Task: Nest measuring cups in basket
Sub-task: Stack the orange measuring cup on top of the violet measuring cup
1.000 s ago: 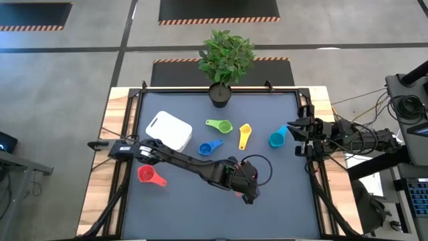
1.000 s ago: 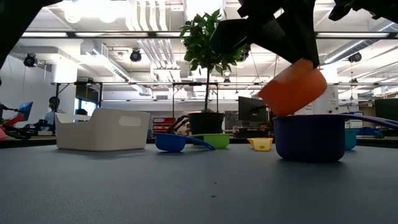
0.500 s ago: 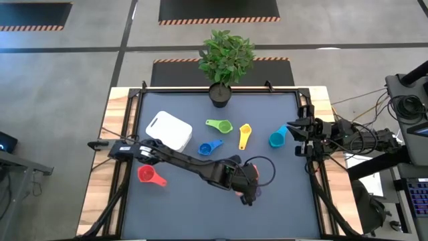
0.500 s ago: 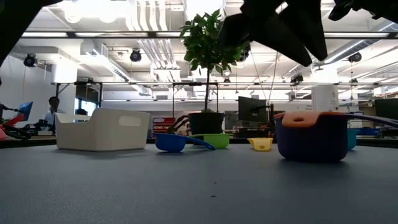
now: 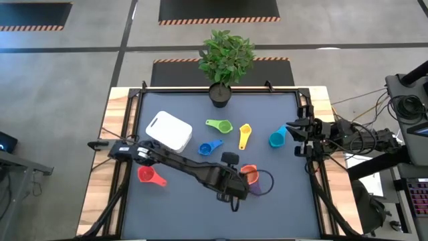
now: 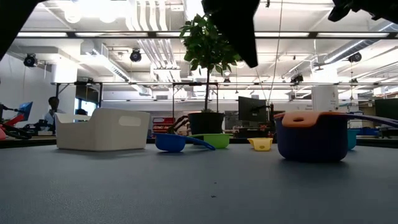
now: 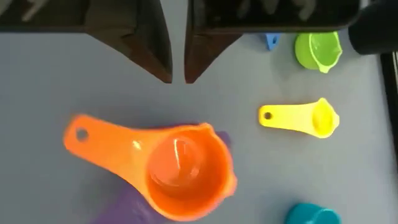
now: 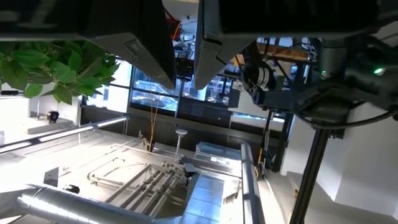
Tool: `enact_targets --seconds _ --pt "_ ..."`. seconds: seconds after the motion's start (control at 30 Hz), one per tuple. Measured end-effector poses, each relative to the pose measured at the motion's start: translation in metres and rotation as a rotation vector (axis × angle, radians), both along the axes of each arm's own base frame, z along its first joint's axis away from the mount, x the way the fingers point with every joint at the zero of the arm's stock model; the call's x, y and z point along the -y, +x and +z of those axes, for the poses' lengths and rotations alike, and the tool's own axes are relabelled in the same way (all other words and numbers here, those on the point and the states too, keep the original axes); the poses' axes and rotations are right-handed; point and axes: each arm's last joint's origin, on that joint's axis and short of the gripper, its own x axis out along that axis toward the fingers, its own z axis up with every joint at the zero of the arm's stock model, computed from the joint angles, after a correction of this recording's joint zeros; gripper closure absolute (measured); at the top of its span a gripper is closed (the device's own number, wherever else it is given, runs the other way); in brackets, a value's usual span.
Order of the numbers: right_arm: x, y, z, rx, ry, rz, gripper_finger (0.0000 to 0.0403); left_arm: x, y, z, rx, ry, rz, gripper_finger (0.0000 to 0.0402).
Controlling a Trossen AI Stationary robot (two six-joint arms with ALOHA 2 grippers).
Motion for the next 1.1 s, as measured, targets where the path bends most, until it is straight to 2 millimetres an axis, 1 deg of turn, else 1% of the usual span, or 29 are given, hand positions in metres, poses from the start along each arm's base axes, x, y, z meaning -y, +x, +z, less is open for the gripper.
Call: enact_targets --seconds 0.1,0.23,0.33,0.4,0.5,0.63,0.73,0.83,1.0,1.1 --pt "0.0 0.0 0.0 -0.004 0.005 -0.004 0.0355 0.01 -0.003 -0.008 -0.013 0.006 -0.029 0.0399" --pt "0.001 0.0 -0.001 -0.007 0.036 -0.009 0.0355 0.021 -0.006 -0.018 -0.015 0.009 -0.05 0.0401" --pt "0.0 0.0 -0.001 -0.007 0.039 0.0 0.0355 0.025 -0.008 -0.023 0.008 0.005 -0.059 0.0401" --pt "0.0 0.0 -0.001 -0.008 0.035 0.017 0.0355 0.026 -0.011 -0.026 0.025 0.005 -0.059 0.0401" --pt "-0.002 0.001 -0.001 -0.016 0.002 0.088 0.0355 0.024 -0.02 -0.029 0.085 -0.013 -0.05 0.0401" --pt "-0.004 0.001 -0.002 -0.028 0.033 0.151 0.0355 0.018 -0.032 -0.033 0.241 -0.076 -0.04 0.0401" --pt "-0.004 0.003 -0.007 -0.084 0.078 0.171 0.0355 0.014 -0.039 -0.042 0.322 -0.11 -0.038 0.0401" --pt "-0.004 0.006 -0.013 -0.152 0.132 0.197 0.0355 0.013 -0.043 -0.057 0.367 -0.131 -0.037 0.0402" --pt "-0.009 0.009 -0.026 -0.321 0.226 0.339 0.0355 0.012 -0.045 -0.074 0.375 -0.144 -0.022 0.0402" --pt "-0.013 0.01 -0.034 -0.411 0.289 0.389 0.0355 0.011 -0.048 -0.083 0.363 -0.144 -0.007 0.0402"
